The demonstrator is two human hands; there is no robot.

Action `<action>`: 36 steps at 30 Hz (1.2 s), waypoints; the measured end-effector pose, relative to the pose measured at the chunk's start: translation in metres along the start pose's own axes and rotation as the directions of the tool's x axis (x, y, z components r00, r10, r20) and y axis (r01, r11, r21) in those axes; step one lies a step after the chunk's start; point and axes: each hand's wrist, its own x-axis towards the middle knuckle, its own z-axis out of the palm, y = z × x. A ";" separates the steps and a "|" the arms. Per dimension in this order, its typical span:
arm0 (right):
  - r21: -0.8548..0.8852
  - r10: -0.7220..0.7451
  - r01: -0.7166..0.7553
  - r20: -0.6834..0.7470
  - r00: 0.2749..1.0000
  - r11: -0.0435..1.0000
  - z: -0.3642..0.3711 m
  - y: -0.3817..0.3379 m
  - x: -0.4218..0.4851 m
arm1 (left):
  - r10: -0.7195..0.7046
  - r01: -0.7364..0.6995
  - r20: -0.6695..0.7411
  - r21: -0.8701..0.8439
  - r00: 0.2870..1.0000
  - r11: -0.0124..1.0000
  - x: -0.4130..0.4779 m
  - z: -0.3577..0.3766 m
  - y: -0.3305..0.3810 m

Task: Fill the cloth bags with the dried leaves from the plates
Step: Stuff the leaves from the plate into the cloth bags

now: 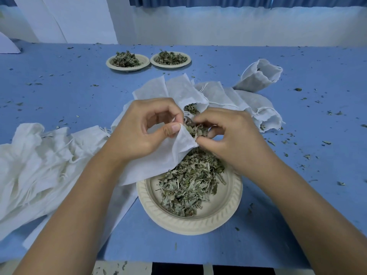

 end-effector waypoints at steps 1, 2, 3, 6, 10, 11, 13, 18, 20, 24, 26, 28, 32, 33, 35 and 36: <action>0.129 0.106 -0.113 0.055 0.993 0.985 -0.003 -0.001 0.000 | 0.003 -0.003 0.002 0.015 1.000 1.000 0.000 -0.001 -0.001; 0.255 0.168 -0.195 0.125 0.978 0.947 -0.006 -0.001 0.000 | 0.007 -0.007 0.004 0.023 1.000 1.000 0.001 -0.001 -0.002; 0.345 0.188 -0.236 0.168 0.968 0.908 -0.009 -0.001 0.000 | 0.010 -0.011 0.006 0.025 1.000 1.000 0.001 -0.001 -0.003; 0.483 0.187 -0.252 0.178 0.966 0.839 -0.013 -0.001 0.000 | 0.013 -0.014 0.018 0.047 1.000 0.999 0.001 -0.001 -0.004; 0.524 0.164 -0.163 0.044 0.985 0.836 -0.004 -0.006 -0.001 | 0.048 -0.049 0.024 0.046 0.999 0.998 0.001 0.002 -0.001; 0.526 0.179 -0.157 0.009 0.984 0.836 -0.002 -0.006 -0.001 | 0.065 -0.066 0.024 0.043 0.998 0.997 0.002 0.003 -0.001; 0.444 0.153 -0.113 -0.054 0.987 0.889 0.001 -0.005 -0.002 | 0.081 -0.082 0.022 0.036 0.996 0.996 0.002 0.003 -0.001; 0.138 0.023 -0.031 0.056 0.998 0.990 0.002 -0.005 -0.003 | 0.112 -0.111 -0.009 0.060 0.994 0.992 0.001 0.006 0.000; 0.267 0.077 -0.116 0.151 0.986 0.957 -0.004 -0.005 -0.001 | 0.125 -0.123 -0.030 0.064 0.992 0.990 0.002 0.004 0.000; 0.315 0.099 -0.134 0.125 0.987 0.939 -0.013 -0.006 0.000 | 0.133 -0.128 -0.055 0.077 0.990 0.989 0.002 -0.002 0.001; 0.277 0.146 -0.165 0.088 0.985 0.947 -0.012 -0.007 -0.001 | 0.135 -0.131 -0.046 0.092 0.990 0.987 0.002 -0.001 0.001; 0.258 0.235 -0.253 0.098 0.967 0.933 -0.011 -0.005 -0.001 | 0.129 -0.124 -0.041 0.103 0.991 0.987 0.001 0.000 0.001; 0.406 0.287 -0.296 0.083 0.954 0.865 -0.010 -0.003 0.000 | 0.106 -0.101 -0.039 0.118 0.994 0.988 0.001 0.000 0.000; 0.455 0.278 -0.268 0.046 0.959 0.849 -0.010 -0.004 0.000 | 0.105 -0.100 -0.036 0.121 0.994 0.988 0.001 0.000 -0.001; 0.469 0.218 -0.163 -0.066 0.974 0.868 -0.008 -0.006 -0.002 | 0.105 -0.103 -0.018 0.110 0.994 0.989 0.001 0.002 0.000; 0.427 0.158 -0.092 -0.121 0.980 0.900 -0.007 -0.007 -0.003 | 0.107 -0.105 -0.009 0.100 0.994 0.989 0.002 0.004 0.000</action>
